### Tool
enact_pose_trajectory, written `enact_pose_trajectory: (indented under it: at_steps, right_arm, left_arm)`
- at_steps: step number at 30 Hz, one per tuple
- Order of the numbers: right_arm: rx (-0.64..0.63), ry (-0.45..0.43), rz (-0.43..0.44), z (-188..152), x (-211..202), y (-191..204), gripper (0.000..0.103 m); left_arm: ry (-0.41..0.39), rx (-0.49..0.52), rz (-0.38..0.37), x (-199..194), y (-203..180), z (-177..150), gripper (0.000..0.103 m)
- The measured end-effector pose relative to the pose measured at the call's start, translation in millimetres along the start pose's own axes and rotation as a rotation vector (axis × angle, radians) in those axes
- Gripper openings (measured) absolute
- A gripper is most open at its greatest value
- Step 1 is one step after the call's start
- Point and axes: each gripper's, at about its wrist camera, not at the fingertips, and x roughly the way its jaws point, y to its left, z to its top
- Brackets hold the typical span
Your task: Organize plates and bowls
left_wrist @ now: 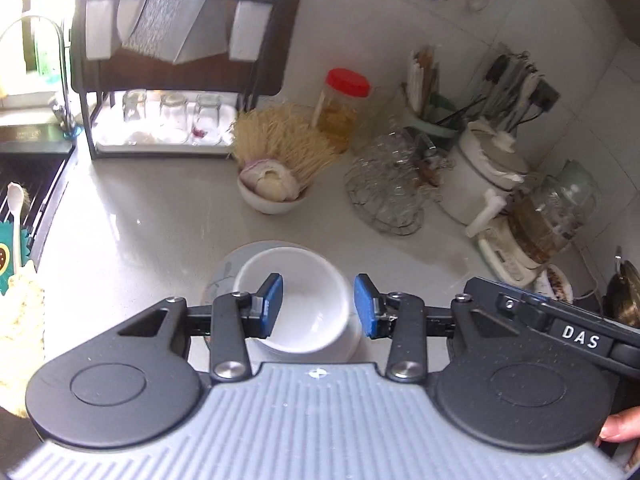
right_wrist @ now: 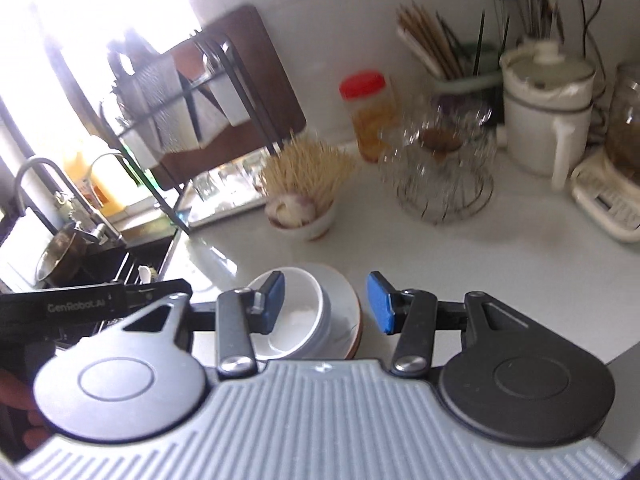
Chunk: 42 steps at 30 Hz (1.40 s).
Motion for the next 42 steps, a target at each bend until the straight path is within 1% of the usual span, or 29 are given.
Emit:
enact_pose_trajectory:
  at_steps: [7, 11, 17, 23, 28, 31, 34, 42]
  right_arm:
    - [-0.041, -0.079, 0.015, -14.2, -51.4, -6.8, 0.049]
    - [-0.063, -0.092, 0.024, -25.5, -75.9, -7.2, 0.05]
    - [-0.082, -0.113, 0.027, -45.5, -110.4, -10.4, 0.049]
    - [-0.07, -0.103, 0.025, -70.9, -134.6, -17.7, 0.05]
    - [-0.078, -0.099, 0.006, -88.6, -148.7, -19.3, 0.05]
    - [-0.095, -0.105, 0.002, -96.0, -156.2, -18.5, 0.05]
    - [-0.098, -0.1, 0.006, -100.5, -160.3, -18.5, 0.049]
    - [-0.112, -0.1, 0.006, -111.1, -169.2, -19.6, 0.049]
  left_arm:
    - [-0.08, 0.011, -0.013, -55.2, -42.0, -22.6, 0.045]
    - [-0.09, 0.026, -0.028, -81.9, -63.6, -42.2, 0.045]
    - [-0.096, 0.032, -0.007, -112.9, -86.3, -79.8, 0.045]
    - [-0.088, 0.025, 0.021, -133.6, -100.1, -120.3, 0.045]
    - [-0.084, 0.01, 0.04, -145.7, -104.0, -144.5, 0.045]
    - [-0.083, 0.008, 0.055, -148.9, -105.7, -155.2, 0.045]
    - [-0.082, 0.005, 0.055, -152.8, -107.2, -164.7, 0.046]
    - [-0.088, -0.002, 0.091, -160.8, -109.7, -180.5, 0.046]
